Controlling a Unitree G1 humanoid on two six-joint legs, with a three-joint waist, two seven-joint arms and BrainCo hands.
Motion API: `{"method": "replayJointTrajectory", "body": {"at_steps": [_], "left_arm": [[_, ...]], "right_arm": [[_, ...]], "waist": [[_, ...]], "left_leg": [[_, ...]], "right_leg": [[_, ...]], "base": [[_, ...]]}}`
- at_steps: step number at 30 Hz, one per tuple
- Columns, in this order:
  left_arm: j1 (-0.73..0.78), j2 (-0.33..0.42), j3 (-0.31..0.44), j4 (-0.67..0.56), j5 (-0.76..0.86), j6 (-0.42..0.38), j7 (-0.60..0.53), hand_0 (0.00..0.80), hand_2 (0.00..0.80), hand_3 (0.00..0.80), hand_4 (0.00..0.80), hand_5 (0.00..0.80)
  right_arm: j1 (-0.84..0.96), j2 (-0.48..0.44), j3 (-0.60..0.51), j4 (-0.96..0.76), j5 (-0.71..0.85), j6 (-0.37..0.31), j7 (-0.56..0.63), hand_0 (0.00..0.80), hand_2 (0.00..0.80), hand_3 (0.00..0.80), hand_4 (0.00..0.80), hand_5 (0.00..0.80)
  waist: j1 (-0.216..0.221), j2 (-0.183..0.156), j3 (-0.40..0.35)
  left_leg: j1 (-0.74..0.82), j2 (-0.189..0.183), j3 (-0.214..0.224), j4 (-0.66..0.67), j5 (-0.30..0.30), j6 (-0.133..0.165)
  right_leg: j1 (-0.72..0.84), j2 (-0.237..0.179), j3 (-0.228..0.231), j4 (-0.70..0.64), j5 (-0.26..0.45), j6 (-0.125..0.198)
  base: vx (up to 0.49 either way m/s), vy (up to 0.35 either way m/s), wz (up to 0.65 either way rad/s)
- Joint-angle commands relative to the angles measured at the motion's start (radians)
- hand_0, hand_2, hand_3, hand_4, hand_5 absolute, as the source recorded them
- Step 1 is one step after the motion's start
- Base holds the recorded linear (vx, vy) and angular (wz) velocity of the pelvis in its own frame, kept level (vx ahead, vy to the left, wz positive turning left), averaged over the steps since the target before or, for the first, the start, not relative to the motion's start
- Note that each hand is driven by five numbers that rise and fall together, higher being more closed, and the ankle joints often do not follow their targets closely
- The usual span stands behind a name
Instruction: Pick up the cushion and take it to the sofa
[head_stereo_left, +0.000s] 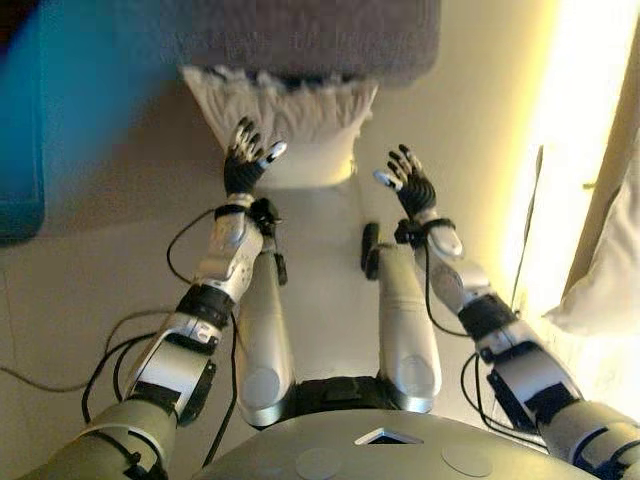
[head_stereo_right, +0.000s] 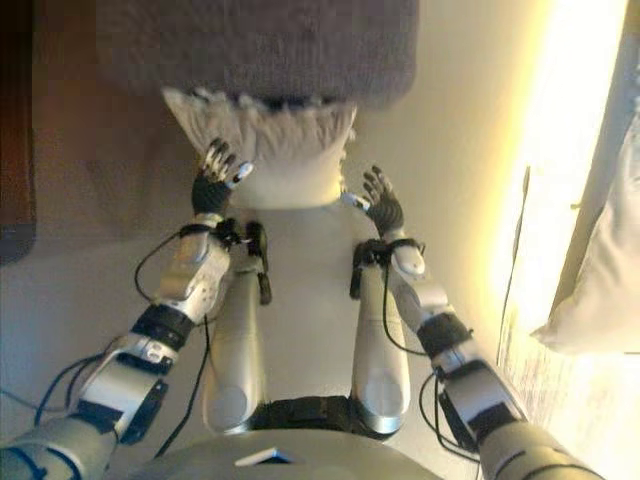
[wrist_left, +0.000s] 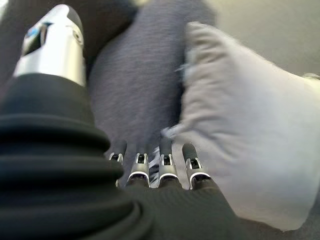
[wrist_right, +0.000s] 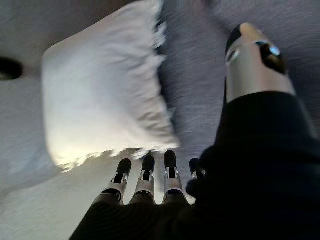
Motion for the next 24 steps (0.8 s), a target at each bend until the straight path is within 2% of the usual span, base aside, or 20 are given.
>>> {"method": "replayJointTrajectory", "body": {"at_steps": [1, 6, 11, 13, 15, 16, 18, 20, 22, 24], "left_arm": [[0.091, -0.013, -0.008, -0.038, -0.038, -0.011, -0.123, 0.000, 0.000, 0.000, 0.000, 0.000], [0.225, -0.019, 0.018, -0.120, -0.036, 0.016, -0.239, 0.000, 0.000, 0.000, 0.000, 0.000], [0.362, -0.024, 0.048, -0.176, -0.022, 0.042, -0.284, 0.000, 0.000, 0.000, 0.000, 0.000], [0.407, -0.020, 0.059, -0.197, -0.030, 0.052, -0.299, 0.000, 0.000, 0.000, 0.000, 0.000], [0.448, -0.026, 0.067, -0.215, -0.040, 0.072, -0.309, 0.000, 0.000, 0.000, 0.000, 0.000], [0.461, -0.025, 0.072, -0.219, -0.053, 0.088, -0.306, 0.000, 0.000, 0.000, 0.000, 0.000], [0.461, -0.019, 0.076, -0.225, -0.038, 0.103, -0.324, 0.000, 0.000, 0.000, 0.000, 0.000], [0.458, -0.004, 0.059, -0.227, -0.019, 0.106, -0.325, 0.000, 0.000, 0.000, 0.000, 0.000], [0.448, 0.005, 0.060, -0.203, -0.033, 0.107, -0.336, 0.000, 0.000, 0.000, 0.000, 0.000], [0.440, 0.015, 0.059, -0.195, -0.036, 0.112, -0.340, 0.000, 0.000, 0.000, 0.000, 0.000]], "right_arm": [[0.109, -0.033, -0.050, -0.075, 0.006, -0.053, 0.109, 0.000, 0.000, 0.000, 0.000, 0.000], [0.251, -0.016, -0.103, -0.160, 0.055, -0.024, 0.184, 0.000, 0.000, 0.000, 0.000, 0.000], [0.371, 0.006, -0.146, -0.172, 0.101, 0.027, 0.216, 0.000, 0.000, 0.000, 0.000, 0.000], [0.412, 0.005, -0.160, -0.189, 0.112, 0.049, 0.233, 0.000, 0.000, 0.000, 0.000, 0.000], [0.447, -0.004, -0.176, -0.186, 0.087, 0.055, 0.250, 0.000, 0.000, 0.000, 0.000, 0.000], [0.446, -0.005, -0.177, -0.181, 0.089, 0.065, 0.248, 0.000, 0.000, 0.000, 0.000, 0.000], [0.451, -0.006, -0.191, -0.185, 0.117, 0.063, 0.250, 0.000, 0.000, 0.000, 0.000, 0.000], [0.457, 0.005, -0.207, -0.180, 0.149, 0.047, 0.259, 0.000, 0.000, 0.000, 0.000, 0.000], [0.463, 0.021, -0.211, -0.170, 0.178, 0.042, 0.256, 0.000, 0.000, 0.000, 0.000, 0.000], [0.468, 0.032, -0.206, -0.163, 0.186, 0.038, 0.253, 0.000, 0.000, 0.000, 0.000, 0.000]], "waist": [[0.007, 0.017, -0.153], [0.004, 0.015, -0.232], [-0.002, 0.012, -0.304], [-0.004, 0.011, -0.313], [0.001, 0.013, -0.327], [0.003, 0.017, -0.334], [-0.002, 0.020, -0.336], [-0.005, 0.014, -0.335], [-0.011, 0.011, -0.327], [-0.011, 0.016, -0.320]], "left_leg": [[0.087, 0.032, -0.013, 0.017, -0.057, 0.000], [0.261, 0.038, 0.007, -0.086, -0.050, 0.008], [0.410, 0.054, 0.032, -0.106, -0.081, 0.003], [0.436, 0.046, 0.029, -0.101, -0.093, -0.001], [0.474, 0.013, 0.014, -0.126, -0.108, 0.007], [0.504, -0.002, 0.006, -0.168, -0.112, 0.023], [0.515, -0.011, 0.039, -0.184, -0.117, 0.037], [0.511, -0.031, 0.053, -0.181, -0.128, 0.060], [0.521, -0.058, 0.067, -0.184, -0.143, 0.092], [0.520, -0.077, 0.074, -0.175, -0.155, 0.123]], "right_leg": [[0.123, -0.046, 0.025, -0.248, 0.191, 0.056], [0.299, -0.037, 0.006, -0.366, 0.201, 0.061], [0.463, -0.026, 0.011, -0.455, 0.198, 0.059], [0.502, -0.022, 0.024, -0.483, 0.199, 0.058], [0.539, -0.030, 0.028, -0.517, 0.209, 0.069], [0.537, -0.039, 0.037, -0.516, 0.211, 0.084], [0.532, -0.053, 0.036, -0.500, 0.211, 0.100], [0.517, -0.082, 0.022, -0.464, 0.218, 0.114], [0.487, -0.103, 0.025, -0.385, 0.253, 0.116], [0.436, -0.110, 0.038, -0.238, 0.314, 0.106]], "base": [[0.169, -0.008, 0.12], [0.148, 0.021, 0.13], [0.204, 0.065, 0.02], [0.172, 0.148, -0.03], [0.161, 0.234, -0.02], [0.098, 0.248, -0.06], [0.030, 0.245, -0.19], [-0.040, 0.244, -0.08], [-0.043, 0.263, 0.05], [-0.027, 0.248, 0.02]]}}
